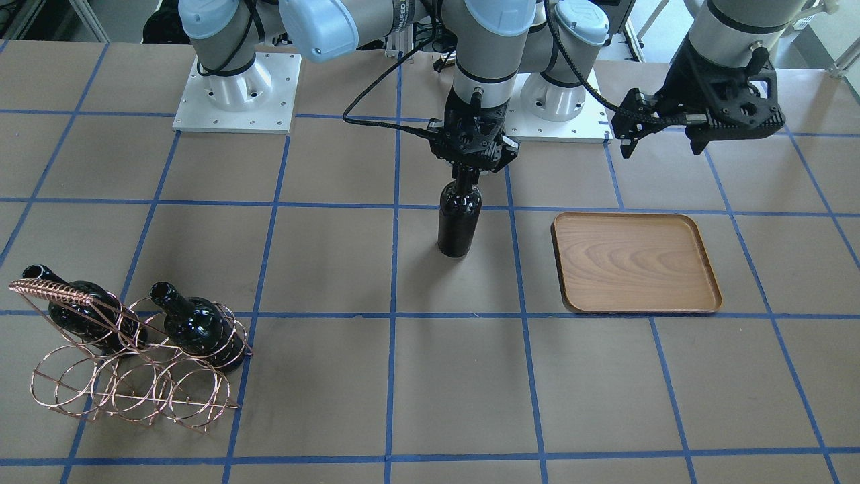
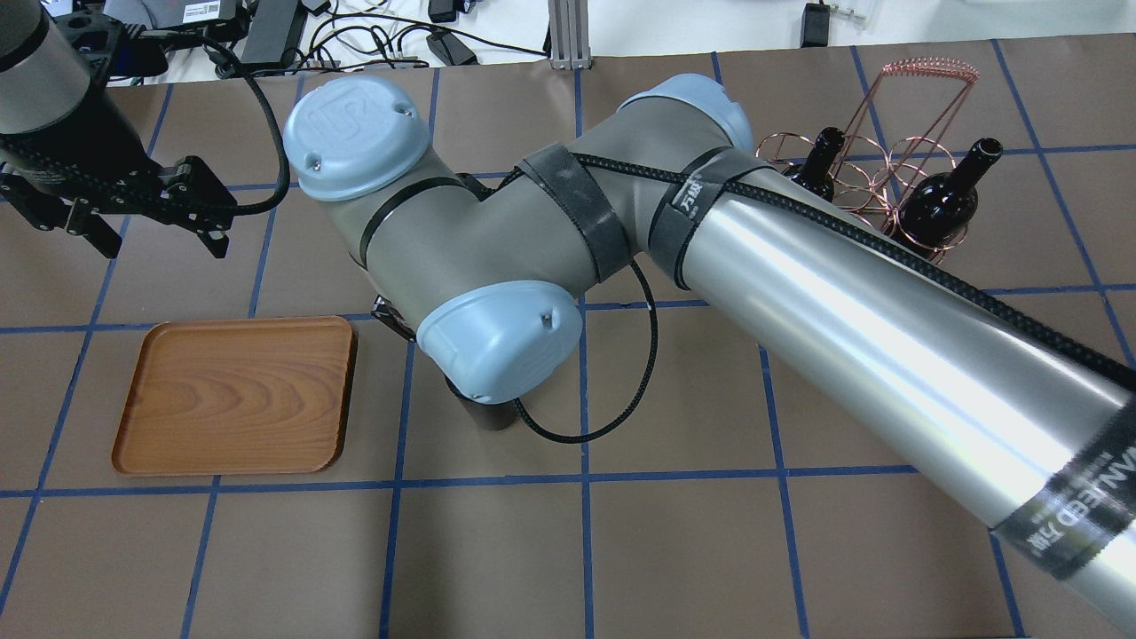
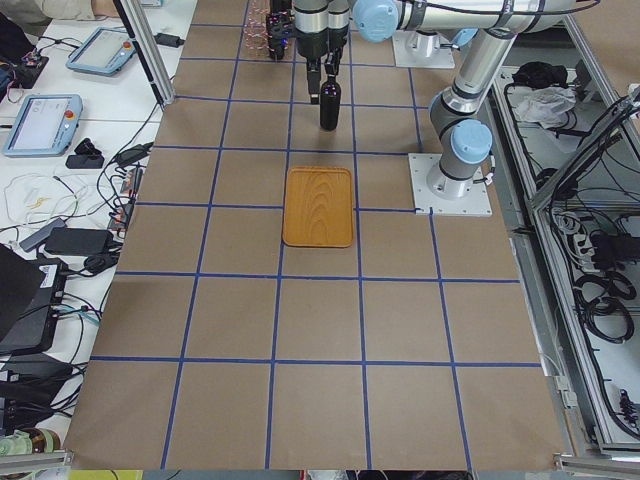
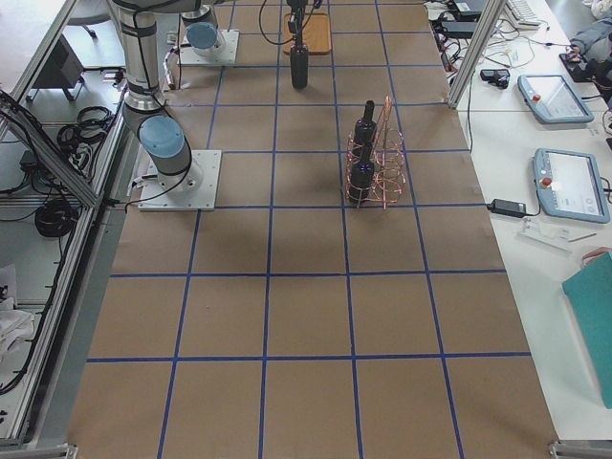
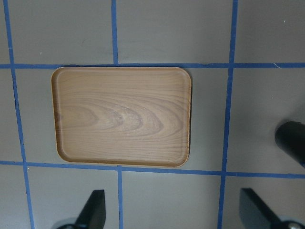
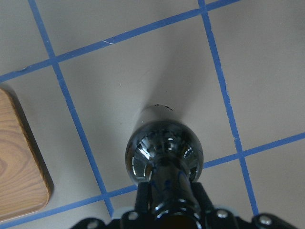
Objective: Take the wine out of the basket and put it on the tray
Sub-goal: 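Set the bottle upright on the table and open the right gripper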
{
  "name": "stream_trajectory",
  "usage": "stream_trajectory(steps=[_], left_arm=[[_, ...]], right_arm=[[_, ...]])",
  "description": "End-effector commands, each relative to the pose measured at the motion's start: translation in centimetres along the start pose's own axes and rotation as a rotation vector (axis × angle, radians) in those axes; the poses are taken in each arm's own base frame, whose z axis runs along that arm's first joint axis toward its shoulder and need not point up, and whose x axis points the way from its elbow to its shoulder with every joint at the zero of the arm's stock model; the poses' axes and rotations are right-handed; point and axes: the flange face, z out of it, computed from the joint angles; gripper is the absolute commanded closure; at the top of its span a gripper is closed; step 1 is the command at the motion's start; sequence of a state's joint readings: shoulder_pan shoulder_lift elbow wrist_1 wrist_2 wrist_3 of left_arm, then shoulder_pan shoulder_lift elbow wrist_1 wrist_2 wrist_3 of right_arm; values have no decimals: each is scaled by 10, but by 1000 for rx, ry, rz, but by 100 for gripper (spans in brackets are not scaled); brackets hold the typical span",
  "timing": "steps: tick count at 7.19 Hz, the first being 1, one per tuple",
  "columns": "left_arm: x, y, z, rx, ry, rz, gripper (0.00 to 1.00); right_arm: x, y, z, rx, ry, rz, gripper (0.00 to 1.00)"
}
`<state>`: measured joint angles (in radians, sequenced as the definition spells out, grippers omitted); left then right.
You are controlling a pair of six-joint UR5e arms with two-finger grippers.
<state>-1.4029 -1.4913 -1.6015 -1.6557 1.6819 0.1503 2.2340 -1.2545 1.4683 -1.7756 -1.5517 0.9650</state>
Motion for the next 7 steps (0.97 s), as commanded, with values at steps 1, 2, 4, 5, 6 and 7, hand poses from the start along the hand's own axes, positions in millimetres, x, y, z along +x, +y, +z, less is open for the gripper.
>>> stream_trajectory(steps=[1, 2, 4, 5, 6, 7], left_arm=[[1, -3, 2, 2, 7, 1, 0], [1, -2, 1, 4, 12, 2, 0], [2, -3, 9, -10, 10, 3, 0], [3, -2, 15, -19, 11, 6, 0], [16, -6, 9, 28, 13, 29, 0], [49, -1, 4, 51, 70, 64, 0]], right_arm=[[-7, 3, 2, -84, -54, 16, 0], [-2, -9, -12, -52, -66, 4, 0], [39, -82, -63, 64, -63, -105, 0], [103, -136, -84, 52, -29, -135, 0], [168, -160, -114, 23, -6, -215, 0], [218, -166, -135, -23, 18, -319, 0]])
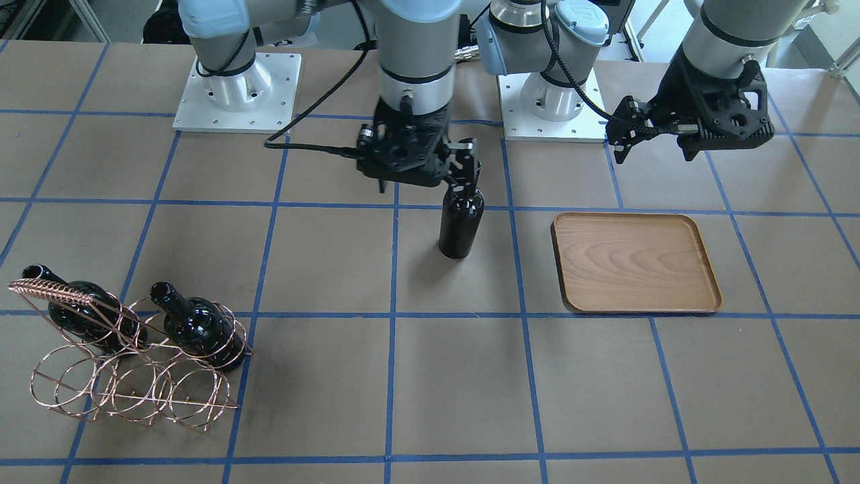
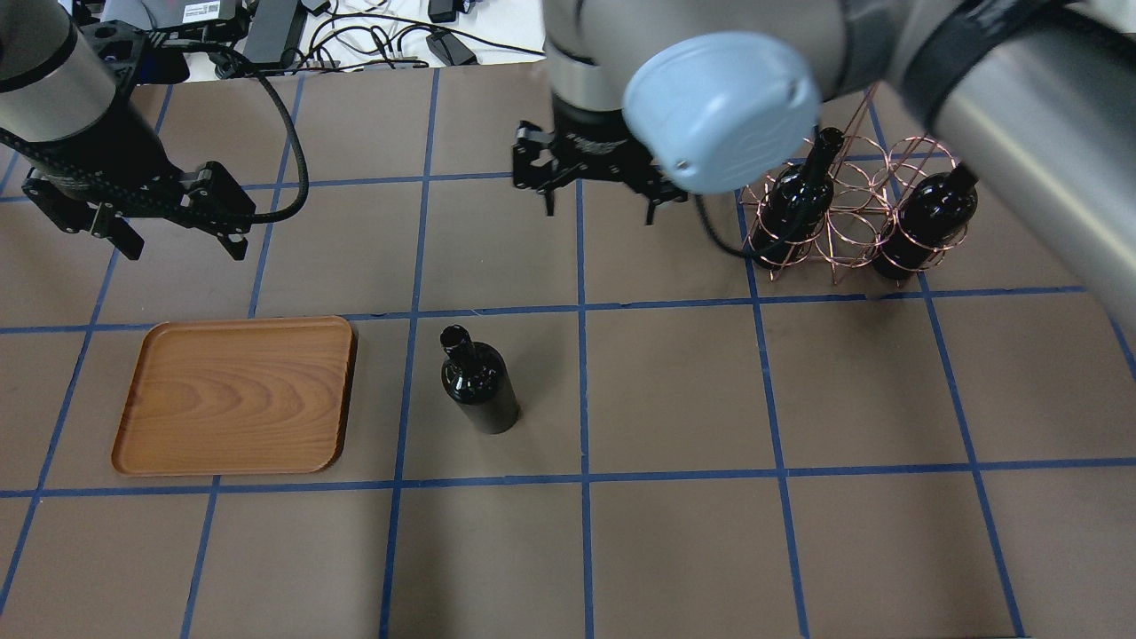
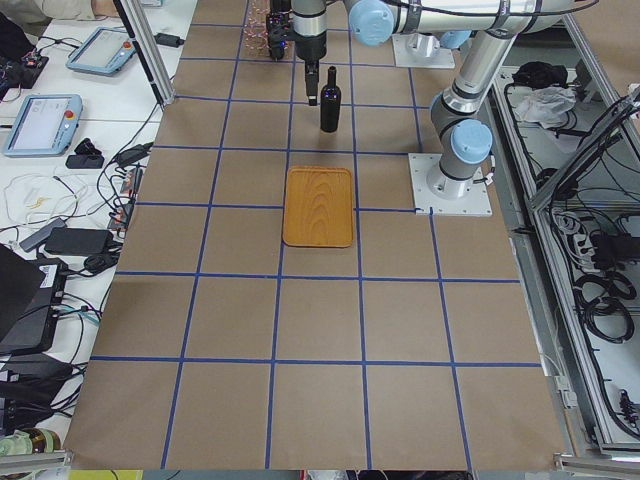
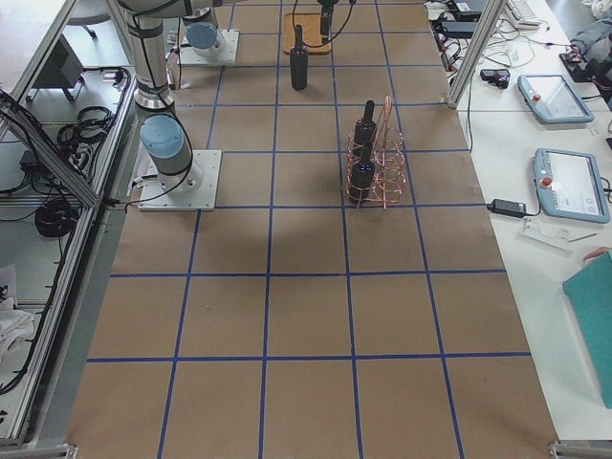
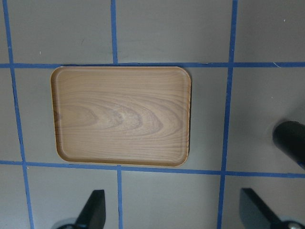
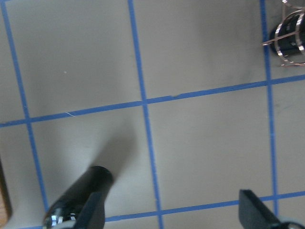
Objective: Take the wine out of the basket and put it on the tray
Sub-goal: 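Move the left gripper over the standing bottle while the right gripper withdraws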
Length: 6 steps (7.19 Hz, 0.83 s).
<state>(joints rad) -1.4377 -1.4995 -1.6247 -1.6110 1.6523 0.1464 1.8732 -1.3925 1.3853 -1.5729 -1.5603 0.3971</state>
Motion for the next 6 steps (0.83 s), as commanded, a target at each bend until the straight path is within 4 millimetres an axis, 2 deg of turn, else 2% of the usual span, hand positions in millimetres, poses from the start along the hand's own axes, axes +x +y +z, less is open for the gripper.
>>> stream_trajectory(steps=[1, 2, 3, 4, 5, 6], left_arm=[[69, 9, -7, 39, 51, 59, 0], [109, 20, -6, 34, 57, 90, 0], [140, 32, -7, 34, 56, 148, 0], [155, 38, -4, 24, 78, 178, 0], [166, 40, 13, -16, 139, 190, 0], [168, 40, 30, -21, 146, 197, 0]], right_arm=[[102, 12, -61, -3, 28, -124, 0], [115, 32, -71, -6, 55, -171, 0], [121, 23, -73, 36, 60, -224, 0], [132, 17, -73, 43, 54, -221, 0], [144, 9, -72, 38, 54, -197, 0], [149, 7, -71, 35, 45, -208, 0]])
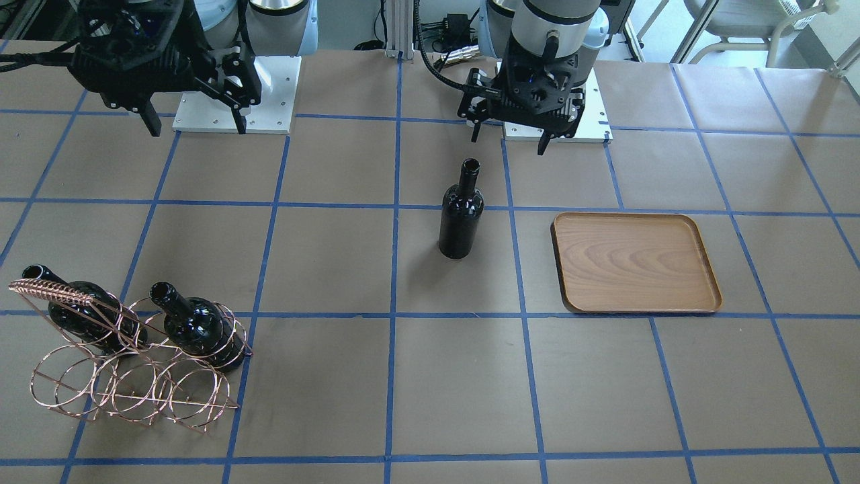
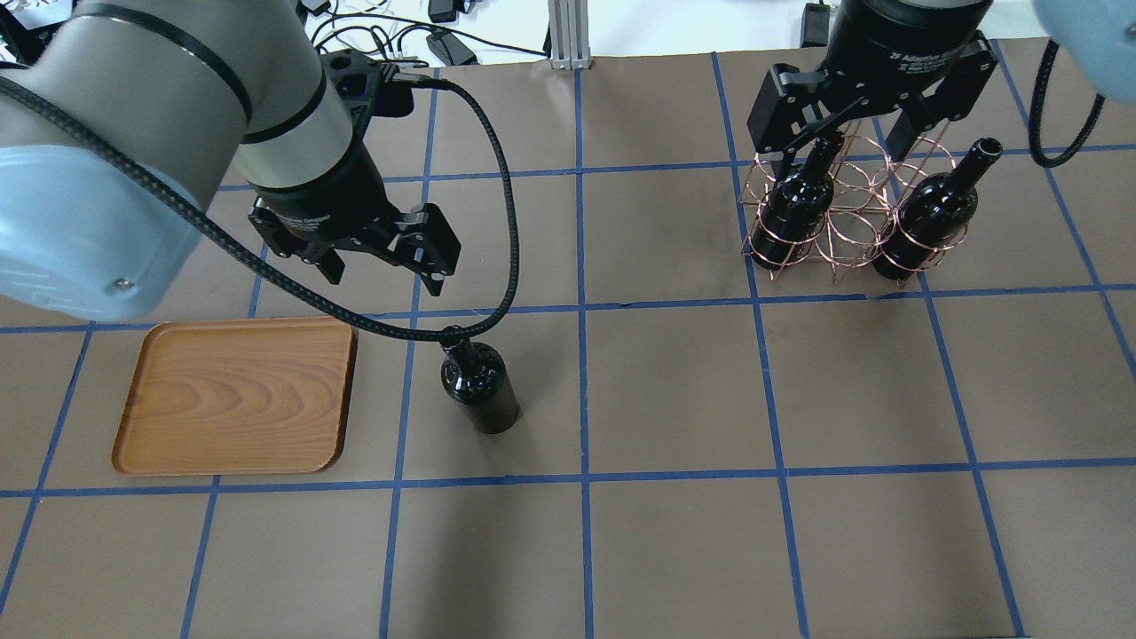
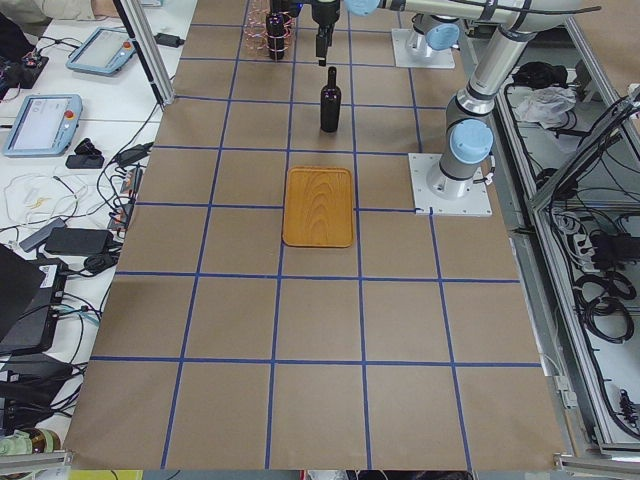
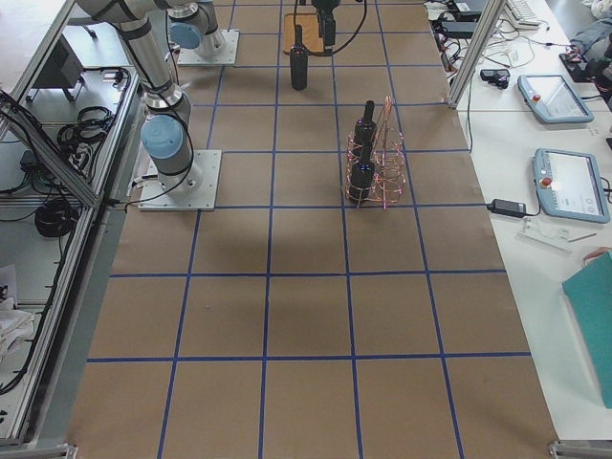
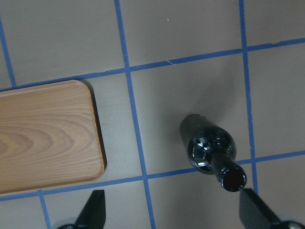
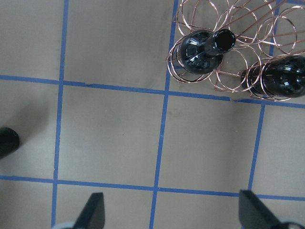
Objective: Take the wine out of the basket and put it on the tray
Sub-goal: 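Move the left gripper over the standing bottle while the right gripper withdraws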
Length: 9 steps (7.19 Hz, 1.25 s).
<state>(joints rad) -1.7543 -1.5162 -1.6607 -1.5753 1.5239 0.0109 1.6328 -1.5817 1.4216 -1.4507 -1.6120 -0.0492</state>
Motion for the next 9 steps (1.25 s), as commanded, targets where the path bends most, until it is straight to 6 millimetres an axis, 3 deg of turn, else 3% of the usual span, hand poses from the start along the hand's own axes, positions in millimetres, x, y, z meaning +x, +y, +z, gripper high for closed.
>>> stream_trajectory(steps=[1, 4, 5, 7, 9], left_arm=[[5, -2, 41, -23, 27, 16, 0], [4, -21, 81, -75, 33, 3, 0], [4, -25, 90, -94, 34, 4, 8], [21, -22, 100, -116, 29, 33, 9], [22, -22, 100, -118, 25, 50, 22]], right_arm=[[10, -4, 1, 6, -12, -8, 0], [6, -14, 5, 31, -63, -2, 0], [7, -14, 4, 33, -59, 0, 0], [8, -14, 3, 34, -59, 1, 0], [8, -14, 6, 30, -56, -11, 0]])
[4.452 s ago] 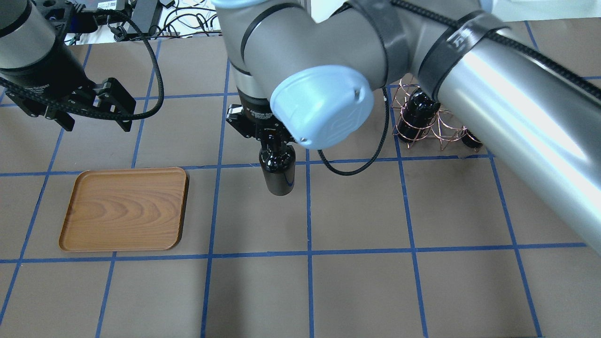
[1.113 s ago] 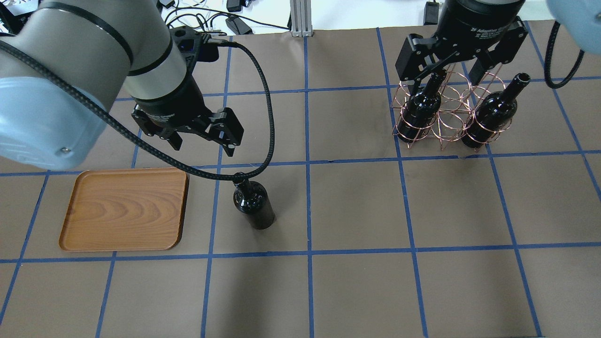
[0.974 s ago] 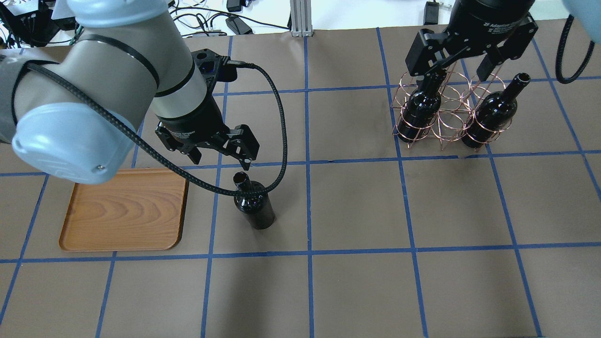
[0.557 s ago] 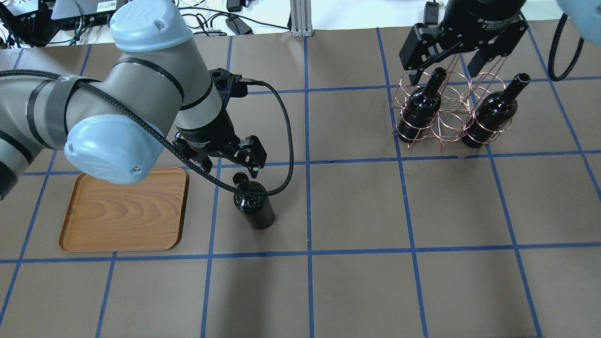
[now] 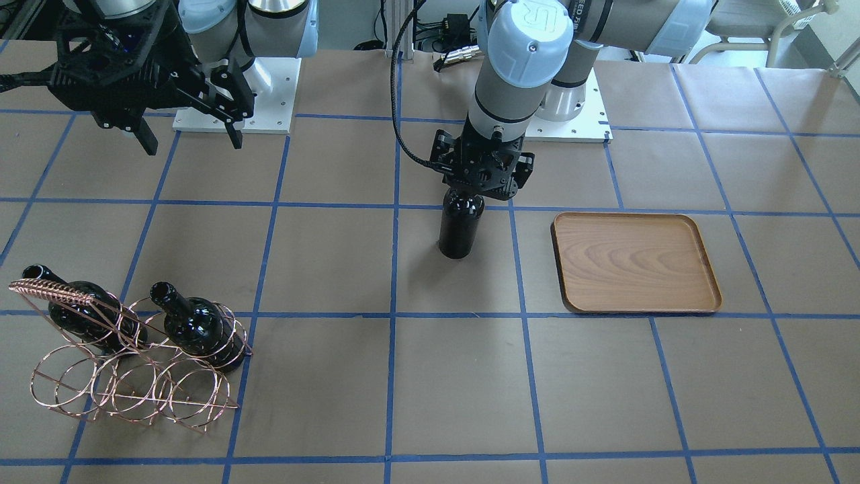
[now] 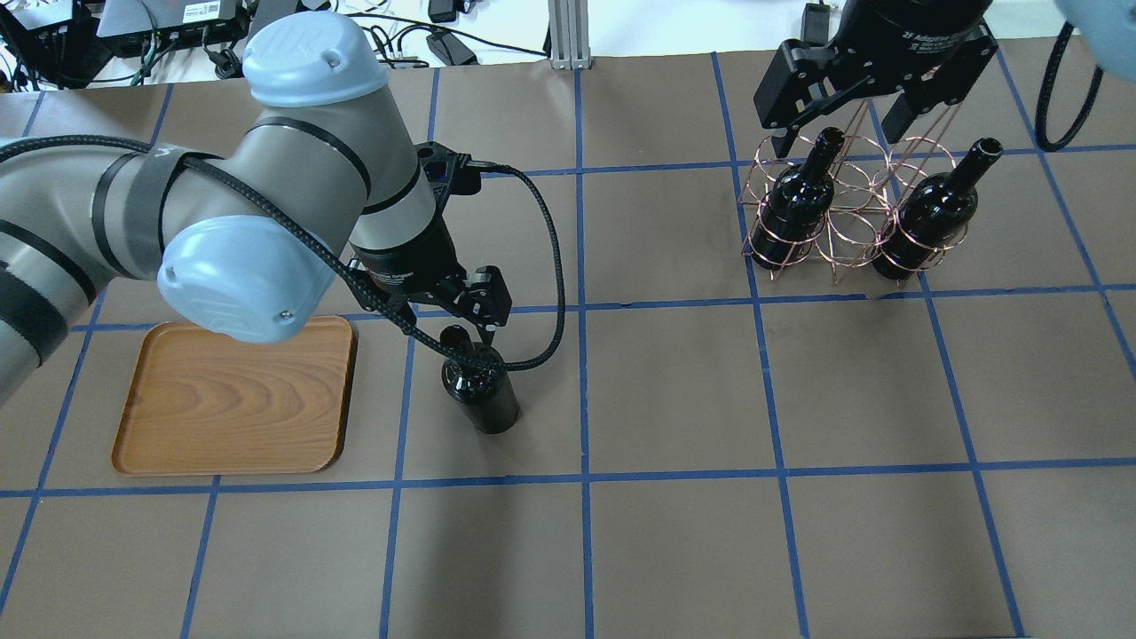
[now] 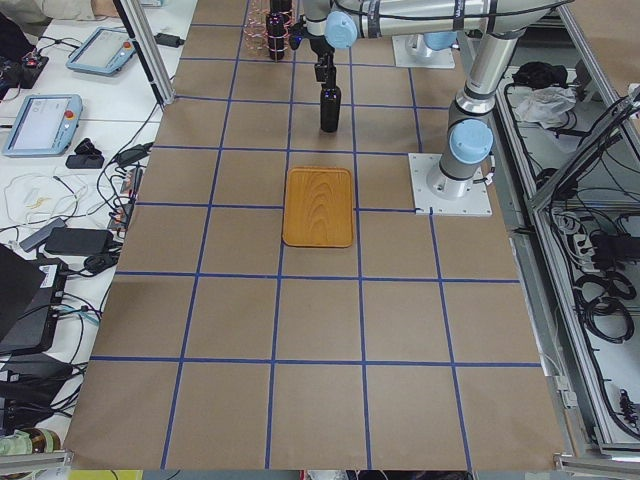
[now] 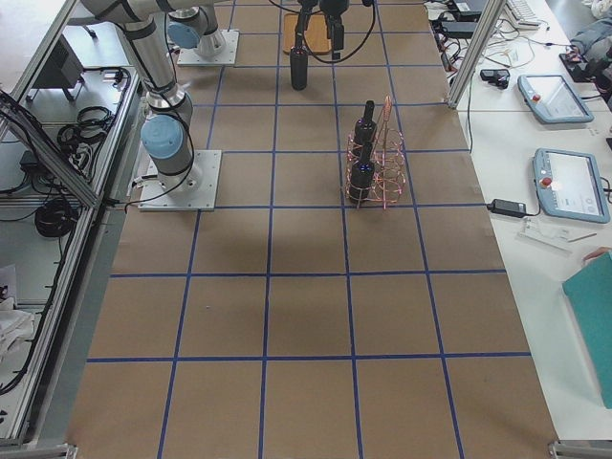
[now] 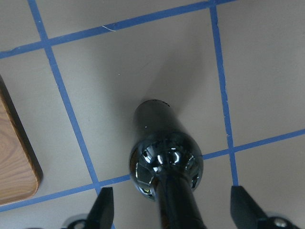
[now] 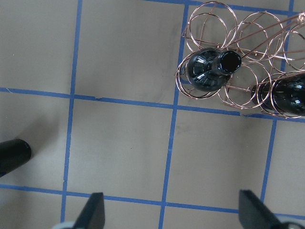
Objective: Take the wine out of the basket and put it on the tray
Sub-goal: 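Move the left gripper over the standing bottle while the right gripper withdraws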
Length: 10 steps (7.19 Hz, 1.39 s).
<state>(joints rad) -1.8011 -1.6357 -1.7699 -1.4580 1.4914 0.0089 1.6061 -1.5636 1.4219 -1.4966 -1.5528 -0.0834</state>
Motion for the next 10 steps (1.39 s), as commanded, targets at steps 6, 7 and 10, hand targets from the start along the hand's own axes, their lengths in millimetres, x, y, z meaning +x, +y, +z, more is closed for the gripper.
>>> stream_trajectory(steps=[6, 7, 10], left_arm=[[1, 2, 5, -35, -4, 16, 40], [1, 2, 3, -30, -4, 16, 35], [1, 2, 2, -30, -1, 15, 17]], right_arm=[[0, 0, 2, -5, -1, 4, 0], [0, 0, 3, -6, 1, 5, 0], [0, 0, 3, -6, -1, 7, 0]])
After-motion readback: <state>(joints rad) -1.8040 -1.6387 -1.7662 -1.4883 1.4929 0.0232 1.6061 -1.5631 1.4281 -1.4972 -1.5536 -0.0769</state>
